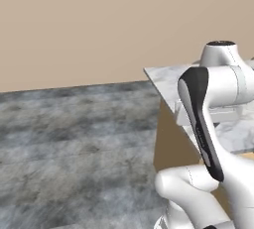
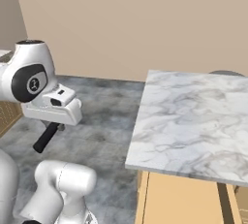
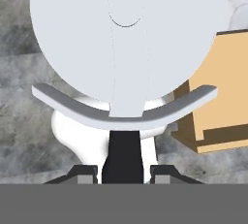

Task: Take the pizza cutter from the drawer on the right and place it on the dining counter for cutting.

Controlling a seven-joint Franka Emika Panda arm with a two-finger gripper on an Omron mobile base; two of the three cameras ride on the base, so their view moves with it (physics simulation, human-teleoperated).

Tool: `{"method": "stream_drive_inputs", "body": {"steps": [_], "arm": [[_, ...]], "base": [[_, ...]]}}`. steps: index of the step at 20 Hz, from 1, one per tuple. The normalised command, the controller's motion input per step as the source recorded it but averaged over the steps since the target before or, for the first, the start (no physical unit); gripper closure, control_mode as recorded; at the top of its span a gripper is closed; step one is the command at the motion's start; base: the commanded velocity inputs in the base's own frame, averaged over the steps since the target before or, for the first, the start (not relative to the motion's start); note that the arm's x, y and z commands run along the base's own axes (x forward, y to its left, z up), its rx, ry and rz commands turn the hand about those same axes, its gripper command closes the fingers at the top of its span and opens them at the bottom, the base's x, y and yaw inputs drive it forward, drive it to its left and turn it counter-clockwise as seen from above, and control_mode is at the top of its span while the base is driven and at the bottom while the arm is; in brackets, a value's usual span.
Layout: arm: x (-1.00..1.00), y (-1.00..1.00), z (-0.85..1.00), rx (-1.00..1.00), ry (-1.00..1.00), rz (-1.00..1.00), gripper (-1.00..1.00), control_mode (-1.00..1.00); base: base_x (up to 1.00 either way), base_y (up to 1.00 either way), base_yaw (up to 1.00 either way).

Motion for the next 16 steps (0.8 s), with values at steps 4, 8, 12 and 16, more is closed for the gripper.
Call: {"method": "stream_drive_inputs", "body": {"steps": [4, 8, 12, 16], "arm": [[0.00, 0.00, 0.00, 0.00, 0.00, 0.00, 1.00, 1.00], [0.00, 0.00, 0.00, 0.00, 0.00, 0.00, 1.00, 1.00], [0.00, 0.00, 0.00, 0.00, 0.00, 0.00, 1.00, 1.00], [0.00, 0.00, 0.00, 0.00, 0.00, 0.00, 1.00, 1.00]], "base": [[-0.21, 0.86, -0.31], [-0.04, 0.88, -0.63], [-0.58, 0.06, -0.85], [-0.61, 0.14, -0.90]]}}
